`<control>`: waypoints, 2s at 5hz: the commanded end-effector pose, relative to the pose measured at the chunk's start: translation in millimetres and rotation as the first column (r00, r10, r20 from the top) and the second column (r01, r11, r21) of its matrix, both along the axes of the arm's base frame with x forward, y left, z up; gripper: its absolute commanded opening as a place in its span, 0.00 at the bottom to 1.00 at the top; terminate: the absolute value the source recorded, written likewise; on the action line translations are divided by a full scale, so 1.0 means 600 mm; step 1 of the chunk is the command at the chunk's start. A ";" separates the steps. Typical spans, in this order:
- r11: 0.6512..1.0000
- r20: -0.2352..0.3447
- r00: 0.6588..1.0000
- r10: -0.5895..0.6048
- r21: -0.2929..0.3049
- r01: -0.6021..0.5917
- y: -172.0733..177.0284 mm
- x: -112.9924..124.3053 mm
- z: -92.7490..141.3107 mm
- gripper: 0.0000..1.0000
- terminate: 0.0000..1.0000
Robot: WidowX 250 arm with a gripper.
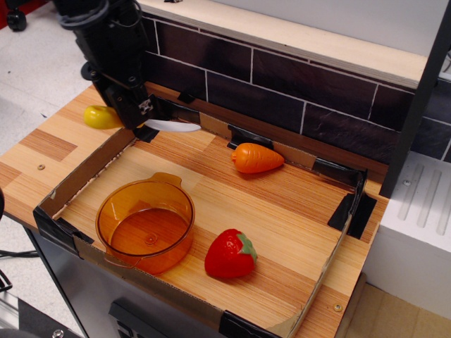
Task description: Put knife in pot
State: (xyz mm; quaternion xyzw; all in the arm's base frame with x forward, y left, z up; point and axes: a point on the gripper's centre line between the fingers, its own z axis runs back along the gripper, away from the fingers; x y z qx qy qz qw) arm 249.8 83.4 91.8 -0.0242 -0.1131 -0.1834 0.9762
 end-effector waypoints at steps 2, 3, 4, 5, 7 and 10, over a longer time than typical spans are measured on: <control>0.998 0.079 0.995 -0.060 0.026 0.059 -0.049 -0.055 0.015 0.00 0.00; 0.998 0.072 0.996 -0.059 0.036 0.056 -0.045 -0.052 -0.002 0.00 0.00; 0.996 0.067 0.995 -0.077 0.059 0.074 -0.048 -0.058 -0.020 0.00 0.00; 0.994 0.044 0.994 -0.104 0.047 0.102 -0.052 -0.071 -0.034 1.00 0.00; 0.993 0.003 0.998 -0.057 -0.100 0.057 -0.050 -0.073 -0.014 1.00 0.00; 0.988 0.124 0.986 0.111 -0.122 -0.096 -0.033 -0.030 0.118 1.00 1.00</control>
